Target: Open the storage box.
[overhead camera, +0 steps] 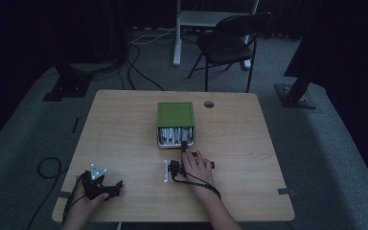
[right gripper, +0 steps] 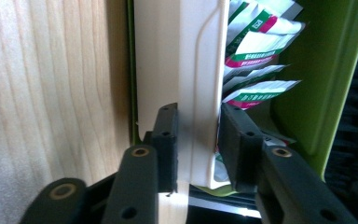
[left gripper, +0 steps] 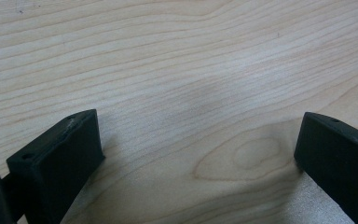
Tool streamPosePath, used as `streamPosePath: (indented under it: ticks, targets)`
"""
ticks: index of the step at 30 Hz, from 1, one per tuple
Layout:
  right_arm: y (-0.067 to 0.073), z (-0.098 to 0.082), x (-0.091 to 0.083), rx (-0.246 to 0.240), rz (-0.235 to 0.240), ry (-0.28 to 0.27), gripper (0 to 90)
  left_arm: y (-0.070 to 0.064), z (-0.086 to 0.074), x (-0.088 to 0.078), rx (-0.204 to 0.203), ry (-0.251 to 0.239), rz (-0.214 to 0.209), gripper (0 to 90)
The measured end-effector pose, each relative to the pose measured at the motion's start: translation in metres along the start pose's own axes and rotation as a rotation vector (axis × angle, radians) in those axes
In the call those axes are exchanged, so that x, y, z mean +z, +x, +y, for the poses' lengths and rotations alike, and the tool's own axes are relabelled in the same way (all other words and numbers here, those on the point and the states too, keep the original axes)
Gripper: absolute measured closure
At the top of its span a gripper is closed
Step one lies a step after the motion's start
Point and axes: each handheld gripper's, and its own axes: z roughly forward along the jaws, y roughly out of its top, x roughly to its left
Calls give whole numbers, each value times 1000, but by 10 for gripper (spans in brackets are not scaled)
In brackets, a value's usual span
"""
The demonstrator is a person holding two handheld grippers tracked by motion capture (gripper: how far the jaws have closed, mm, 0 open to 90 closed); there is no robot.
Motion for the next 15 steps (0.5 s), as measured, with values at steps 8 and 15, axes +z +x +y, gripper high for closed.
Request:
streamPosePath:
  ticks: [8, 15]
  targets:
    - [0, -3, 0, -18, 8, -22, 715, 0, 0, 0, 0, 0, 0, 13]
    - [-1, -4, -2, -17, 16, -29, 716, 0, 0, 0, 1, 1, 0, 13]
